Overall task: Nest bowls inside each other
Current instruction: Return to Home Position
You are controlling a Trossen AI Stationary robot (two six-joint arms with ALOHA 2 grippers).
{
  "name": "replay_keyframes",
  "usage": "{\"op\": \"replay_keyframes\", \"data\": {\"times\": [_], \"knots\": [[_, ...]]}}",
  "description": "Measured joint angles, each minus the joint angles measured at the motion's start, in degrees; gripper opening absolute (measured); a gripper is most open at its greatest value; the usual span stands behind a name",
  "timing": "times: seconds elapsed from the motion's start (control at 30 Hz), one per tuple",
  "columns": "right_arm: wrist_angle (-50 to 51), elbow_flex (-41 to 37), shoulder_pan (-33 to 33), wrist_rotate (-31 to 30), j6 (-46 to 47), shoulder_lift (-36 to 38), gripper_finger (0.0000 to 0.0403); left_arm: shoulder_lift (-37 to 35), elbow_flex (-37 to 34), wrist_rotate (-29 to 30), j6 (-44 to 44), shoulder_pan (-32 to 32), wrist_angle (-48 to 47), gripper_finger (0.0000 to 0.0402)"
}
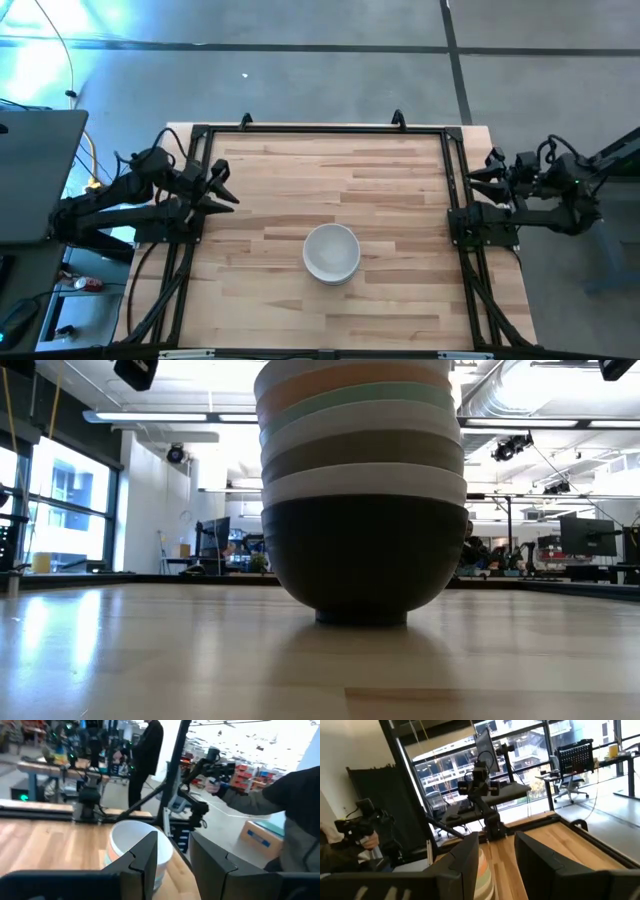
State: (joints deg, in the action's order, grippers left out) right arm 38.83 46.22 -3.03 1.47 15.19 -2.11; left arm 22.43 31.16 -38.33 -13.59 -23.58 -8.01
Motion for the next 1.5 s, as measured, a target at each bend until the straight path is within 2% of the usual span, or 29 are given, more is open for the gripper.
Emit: {"op": "replay_keyframes", "data": {"times": [0.3,0.47,0.63,0.97,1.13,1.33,1.5], "knots": [[0.47,0.00,0.02,-0.98,-1.21,-0.02,0.0119,4.41,-0.62,-0.03,-0.79,5.46,-1.82,0.0100],[1.72,0.00,0.00,-0.96,-0.39,-0.02,0.0119,5.72,-0.61,0.00,1.25,8.36,-1.64,0.0100],[2.32,0.00,0.00,-0.94,-0.25,-0.02,0.0119,5.90,-0.93,0.41,4.77,8.72,-3.35,0.0100],[0.41,-7.09,0.00,-0.70,-2.29,0.00,0.0119,0.34,-13.18,0.38,4.22,7.97,3.70,0.0100],[-2.10,-10.28,0.02,2.99,-3.70,0.00,0.0119,-4.00,-16.30,0.80,4.82,7.99,3.88,0.0100],[-7.02,-16.06,0.02,7.84,-5.19,0.00,0.0119,-7.55,-17.18,10.74,4.80,8.15,3.89,0.0100],[-9.42,-16.38,0.04,8.66,-4.91,0.00,0.0119,-8.35,-17.18,17.65,4.33,9.31,3.54,0.0100]]}}
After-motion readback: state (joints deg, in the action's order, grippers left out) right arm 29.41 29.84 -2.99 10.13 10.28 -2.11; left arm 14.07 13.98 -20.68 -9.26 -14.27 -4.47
